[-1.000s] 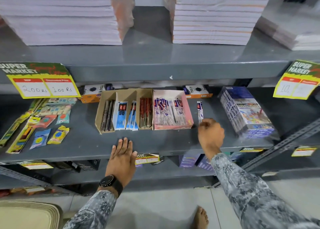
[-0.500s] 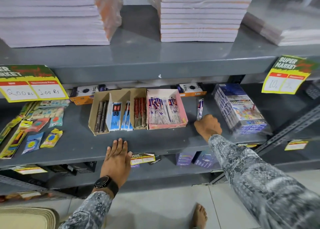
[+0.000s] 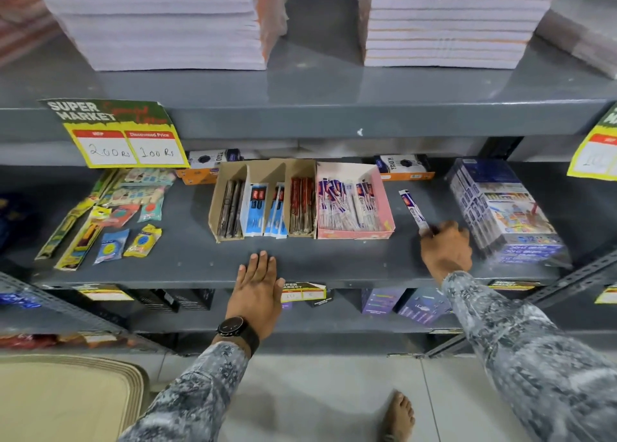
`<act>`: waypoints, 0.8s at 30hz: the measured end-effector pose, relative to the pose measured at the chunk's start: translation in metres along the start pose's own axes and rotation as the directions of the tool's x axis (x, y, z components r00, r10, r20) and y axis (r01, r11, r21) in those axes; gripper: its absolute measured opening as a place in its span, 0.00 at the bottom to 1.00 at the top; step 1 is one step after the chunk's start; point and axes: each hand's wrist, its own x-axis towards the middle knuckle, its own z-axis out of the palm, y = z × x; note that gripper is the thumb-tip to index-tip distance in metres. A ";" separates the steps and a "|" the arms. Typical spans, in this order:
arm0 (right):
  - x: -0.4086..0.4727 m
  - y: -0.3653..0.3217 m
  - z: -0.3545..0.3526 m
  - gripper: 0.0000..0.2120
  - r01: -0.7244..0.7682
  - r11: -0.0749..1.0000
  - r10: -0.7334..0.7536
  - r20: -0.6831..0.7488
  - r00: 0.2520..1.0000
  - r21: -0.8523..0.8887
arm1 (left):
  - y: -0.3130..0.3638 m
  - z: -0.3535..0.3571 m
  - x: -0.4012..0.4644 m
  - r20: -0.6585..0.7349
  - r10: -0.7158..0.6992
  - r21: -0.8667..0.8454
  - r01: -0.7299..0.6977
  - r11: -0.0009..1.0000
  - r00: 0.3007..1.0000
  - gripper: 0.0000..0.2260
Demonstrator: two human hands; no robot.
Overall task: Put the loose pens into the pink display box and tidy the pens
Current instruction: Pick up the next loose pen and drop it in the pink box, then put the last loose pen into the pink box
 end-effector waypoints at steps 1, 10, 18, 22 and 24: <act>0.002 -0.001 -0.001 0.20 0.000 0.999 0.001 0.025 1.000 -0.033 | 0.000 0.000 0.000 -0.003 0.004 -0.007 -0.004 1.000 1.000 0.26; 0.003 -0.014 -0.007 0.20 0.019 0.985 0.003 0.125 0.992 -0.173 | -0.001 0.001 -0.001 0.003 0.000 0.013 0.000 1.000 1.000 0.37; 0.008 -0.011 -0.012 0.17 0.068 0.978 -0.050 0.098 0.994 -0.197 | -0.002 0.003 -0.001 -0.014 0.003 0.011 -0.003 1.000 1.000 0.36; 0.004 -0.015 -0.011 0.19 0.062 0.972 -0.037 0.111 0.993 -0.229 | -0.004 0.003 -0.001 -0.001 0.011 0.026 -0.011 1.000 1.000 0.37; 0.001 -0.010 -0.010 0.19 0.019 0.995 -0.007 0.126 0.992 -0.093 | -0.003 0.002 -0.001 0.004 0.016 0.037 -0.016 0.999 1.000 0.37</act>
